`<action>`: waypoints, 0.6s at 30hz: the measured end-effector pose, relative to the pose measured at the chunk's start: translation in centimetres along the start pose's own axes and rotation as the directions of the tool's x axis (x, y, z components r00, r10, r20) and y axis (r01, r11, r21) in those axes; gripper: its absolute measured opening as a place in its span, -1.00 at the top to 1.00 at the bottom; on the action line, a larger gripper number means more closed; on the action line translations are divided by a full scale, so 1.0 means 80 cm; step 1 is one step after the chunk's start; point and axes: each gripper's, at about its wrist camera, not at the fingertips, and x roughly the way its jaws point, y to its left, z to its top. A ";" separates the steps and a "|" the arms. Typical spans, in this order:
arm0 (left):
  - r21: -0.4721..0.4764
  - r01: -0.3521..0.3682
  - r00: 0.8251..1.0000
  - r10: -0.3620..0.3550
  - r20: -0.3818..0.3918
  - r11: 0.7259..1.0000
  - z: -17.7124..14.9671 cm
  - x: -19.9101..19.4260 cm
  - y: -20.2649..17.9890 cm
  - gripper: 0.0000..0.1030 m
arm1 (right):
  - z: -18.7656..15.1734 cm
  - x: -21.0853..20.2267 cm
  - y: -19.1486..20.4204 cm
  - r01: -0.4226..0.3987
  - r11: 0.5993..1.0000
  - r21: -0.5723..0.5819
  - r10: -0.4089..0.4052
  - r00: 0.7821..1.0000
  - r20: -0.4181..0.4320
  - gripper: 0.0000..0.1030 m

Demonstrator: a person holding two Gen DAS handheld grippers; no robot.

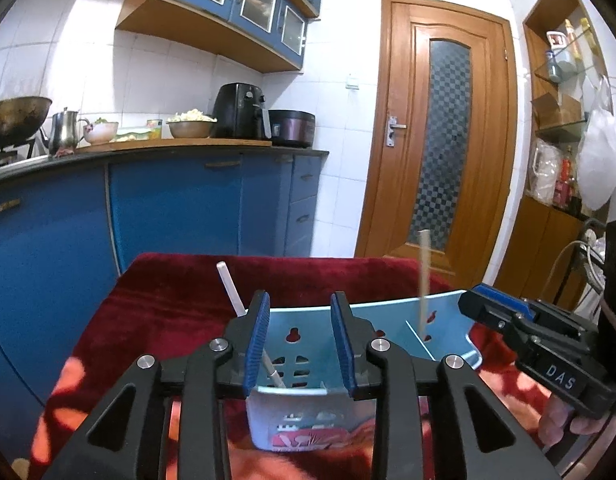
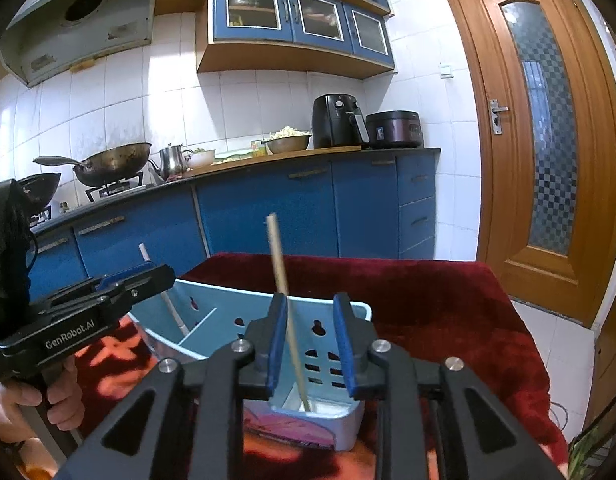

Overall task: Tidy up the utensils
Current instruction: 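Lower both sticks into the holder and open both tools, then withdraw both tools from the holder back toward the utensils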

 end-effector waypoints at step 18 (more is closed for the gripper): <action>0.011 -0.006 0.986 0.007 -0.165 1.000 -0.007 -0.074 0.006 0.31 | -0.014 -0.071 0.031 0.043 0.998 0.045 -0.035 0.985 -0.166 0.45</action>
